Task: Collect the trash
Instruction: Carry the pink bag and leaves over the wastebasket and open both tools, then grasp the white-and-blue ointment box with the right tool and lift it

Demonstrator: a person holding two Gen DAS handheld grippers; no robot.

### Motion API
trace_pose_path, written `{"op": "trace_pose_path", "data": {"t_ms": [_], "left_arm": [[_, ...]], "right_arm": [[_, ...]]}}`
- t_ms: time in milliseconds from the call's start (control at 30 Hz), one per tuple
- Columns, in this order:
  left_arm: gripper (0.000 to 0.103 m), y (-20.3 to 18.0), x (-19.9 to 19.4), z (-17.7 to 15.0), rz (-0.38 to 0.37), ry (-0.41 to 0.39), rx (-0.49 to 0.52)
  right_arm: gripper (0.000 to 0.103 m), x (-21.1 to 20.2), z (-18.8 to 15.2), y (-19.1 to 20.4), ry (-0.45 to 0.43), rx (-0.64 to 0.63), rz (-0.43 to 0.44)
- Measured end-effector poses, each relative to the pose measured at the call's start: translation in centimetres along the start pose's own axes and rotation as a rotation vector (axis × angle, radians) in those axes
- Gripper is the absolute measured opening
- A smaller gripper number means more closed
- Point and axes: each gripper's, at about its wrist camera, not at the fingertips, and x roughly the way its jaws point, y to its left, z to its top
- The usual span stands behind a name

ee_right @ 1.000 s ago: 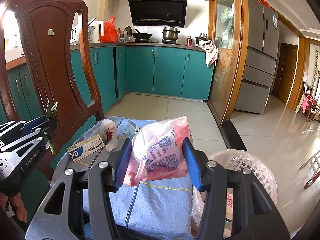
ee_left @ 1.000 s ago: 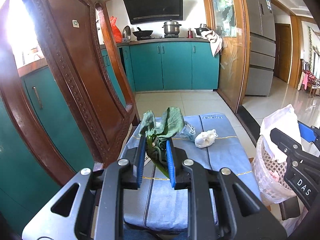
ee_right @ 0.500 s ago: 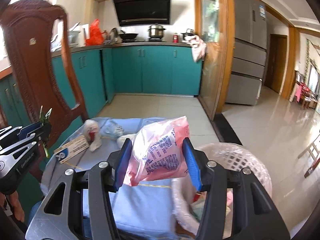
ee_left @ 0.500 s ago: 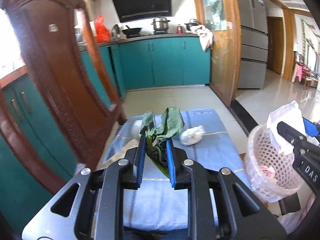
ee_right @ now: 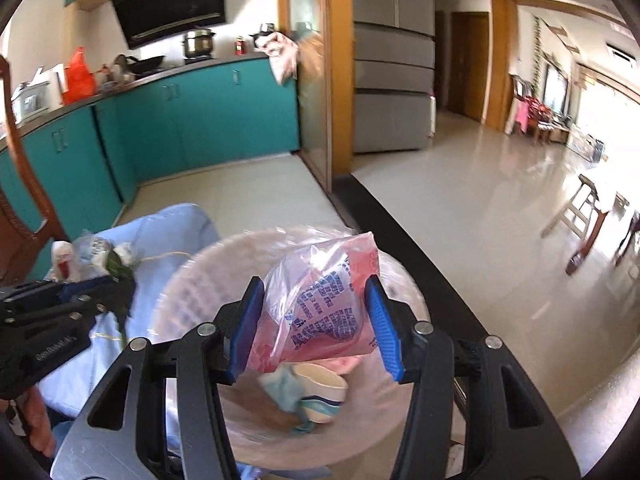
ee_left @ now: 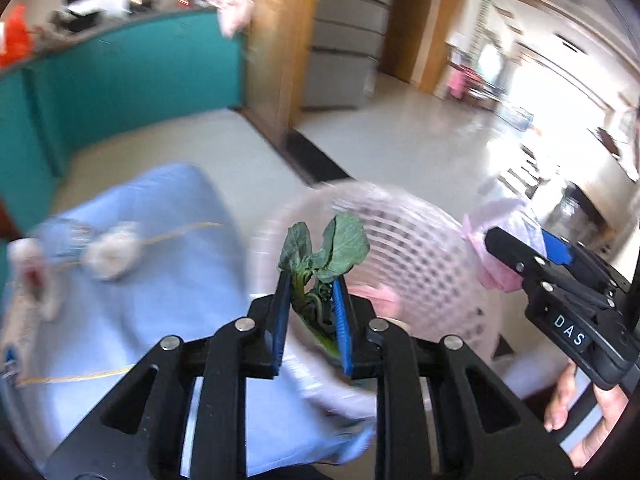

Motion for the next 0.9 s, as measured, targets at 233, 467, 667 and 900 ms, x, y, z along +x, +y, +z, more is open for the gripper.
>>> {"op": "trace_pose_path", "data": {"t_ms": [233,467,667,900], "left_arm": [[0.083,-0.1,2.5,-0.1,0.102,0.011,0.048],[0.078,5.9,0.0,-2.8,0.366,-0.001,-0.052],[0.069,12.6,-4.2,-7.6,0.509,0.028,-0.198],[0.069,16.1,-10.2,-10.7,0.594,0.0,-0.252]], "right_arm": [[0.065,2.0,-0.3,-1.3,0.04,0.035,-0.029],[0.066,3.9,-0.8,2.2,0.071,-0.008,0.073],[0.066,5.4,-0.2,11.0,0.087,-0.116,0.252],[0.066,8.3,1.8,27.4,0.201,-0.187,0.616]]}}
